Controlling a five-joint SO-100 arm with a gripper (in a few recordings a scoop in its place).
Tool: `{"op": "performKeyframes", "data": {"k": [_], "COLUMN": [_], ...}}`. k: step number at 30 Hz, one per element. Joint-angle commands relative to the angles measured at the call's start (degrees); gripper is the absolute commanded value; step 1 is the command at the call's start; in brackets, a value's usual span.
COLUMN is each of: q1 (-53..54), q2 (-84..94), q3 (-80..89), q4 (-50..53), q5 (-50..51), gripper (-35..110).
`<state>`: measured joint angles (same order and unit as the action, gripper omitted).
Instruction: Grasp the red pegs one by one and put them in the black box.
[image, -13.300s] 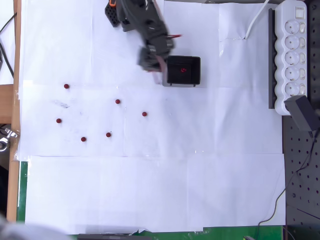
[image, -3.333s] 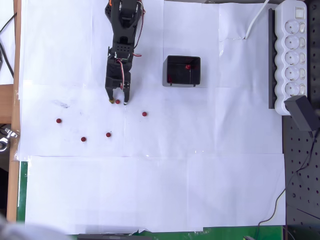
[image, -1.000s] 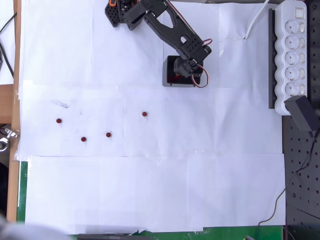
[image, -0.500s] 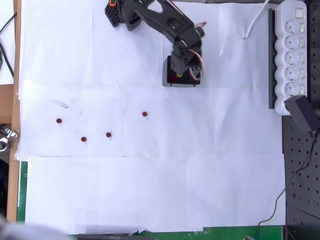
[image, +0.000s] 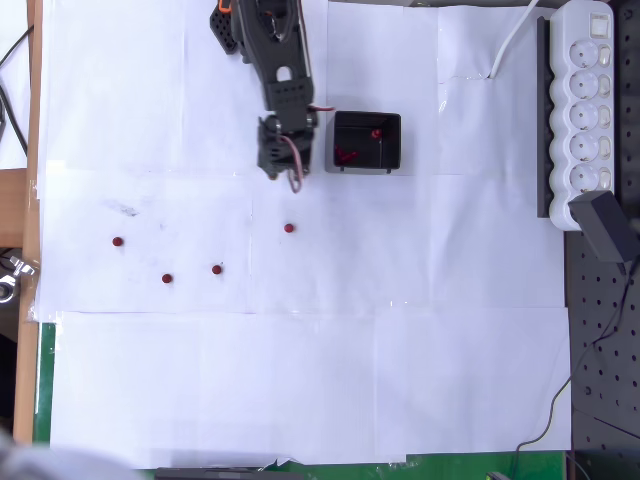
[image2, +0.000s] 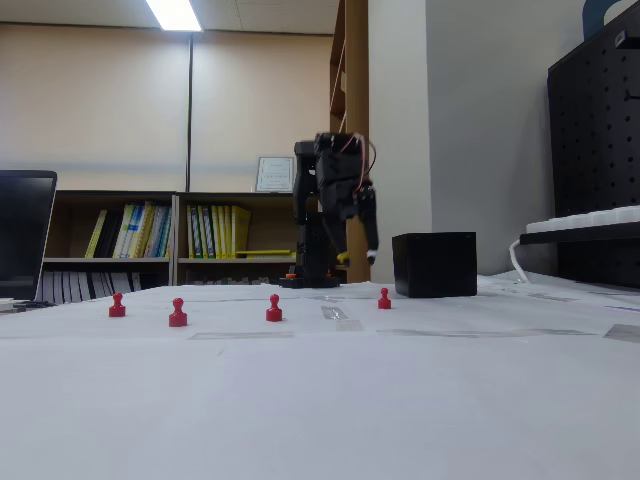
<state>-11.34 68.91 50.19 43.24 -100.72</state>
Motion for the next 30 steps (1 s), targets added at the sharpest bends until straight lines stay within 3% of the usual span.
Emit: {"op": "performKeyframes", "data": {"k": [1, 9, 13, 22, 30], "q1": [0.2, 0.9, 0.7, -0.2, 0.4], "q2": [-6.2, -3.3, 1.7, 14.9, 24.3], "q3": [-6.5, -19.7, -19.2, -17.1, -10.3], "q4": [-13.1, -42.6, -50.2, -61.8, -63.4], "q5": [2.5, 6.5, 6.2, 7.0, 7.3], "gripper": [11, 11, 11, 11, 11]}}
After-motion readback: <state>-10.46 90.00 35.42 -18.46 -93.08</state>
